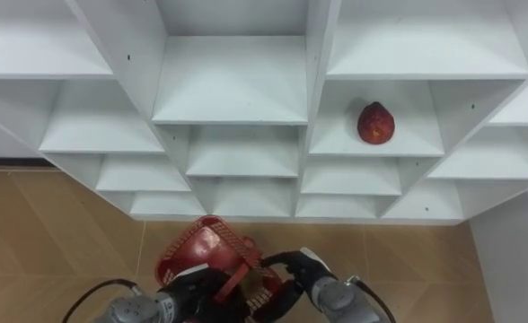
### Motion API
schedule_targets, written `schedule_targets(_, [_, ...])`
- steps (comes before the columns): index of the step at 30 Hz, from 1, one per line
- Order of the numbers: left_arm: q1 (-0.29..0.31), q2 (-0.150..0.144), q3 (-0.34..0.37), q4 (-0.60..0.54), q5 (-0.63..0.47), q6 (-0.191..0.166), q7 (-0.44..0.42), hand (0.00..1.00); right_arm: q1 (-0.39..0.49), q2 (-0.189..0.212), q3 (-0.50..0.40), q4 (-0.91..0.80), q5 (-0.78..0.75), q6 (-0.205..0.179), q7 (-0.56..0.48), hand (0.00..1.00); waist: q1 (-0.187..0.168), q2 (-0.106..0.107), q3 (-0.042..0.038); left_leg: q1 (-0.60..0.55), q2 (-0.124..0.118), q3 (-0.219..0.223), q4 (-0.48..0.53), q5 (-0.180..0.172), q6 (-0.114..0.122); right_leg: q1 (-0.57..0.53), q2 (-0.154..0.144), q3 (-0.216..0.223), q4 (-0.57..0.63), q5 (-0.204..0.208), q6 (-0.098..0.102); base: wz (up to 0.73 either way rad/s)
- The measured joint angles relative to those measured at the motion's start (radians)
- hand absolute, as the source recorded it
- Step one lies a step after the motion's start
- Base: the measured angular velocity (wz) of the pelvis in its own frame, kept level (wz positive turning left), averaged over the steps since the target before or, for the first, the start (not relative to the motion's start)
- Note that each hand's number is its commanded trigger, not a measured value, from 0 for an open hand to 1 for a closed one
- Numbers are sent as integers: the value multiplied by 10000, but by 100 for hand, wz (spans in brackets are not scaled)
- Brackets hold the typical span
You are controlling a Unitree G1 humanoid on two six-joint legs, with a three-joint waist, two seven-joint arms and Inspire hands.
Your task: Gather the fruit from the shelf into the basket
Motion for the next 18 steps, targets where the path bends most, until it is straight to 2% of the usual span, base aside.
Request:
schedule_targets(7, [-39, -35, 31, -26, -3, 0, 291, 100, 3, -18, 176, -26, -67, -1, 59, 0, -19, 13, -9, -5, -6, 0, -1, 0, 0, 1, 5, 8, -7, 0, 0, 0])
schedule_targets(14, [-72, -72, 87, -25, -383, 0, 604, 100, 3, -31, 107, -33, -363, -2, 89, 0, -22, 81, -51, 28, -7, 28, 34, 0, 0, 53, -5, -29, -10, 0, 0, 0])
schedule_targets(18, [-57, -69, 258, -22, -498, 0, 836, 100, 24, -257, -54, -32, -327, -2, 277, 0, 56, 114, -54, 244, -7, 3, 7, -2, 0, 272, -11, -56, -27, 0, 1, 0])
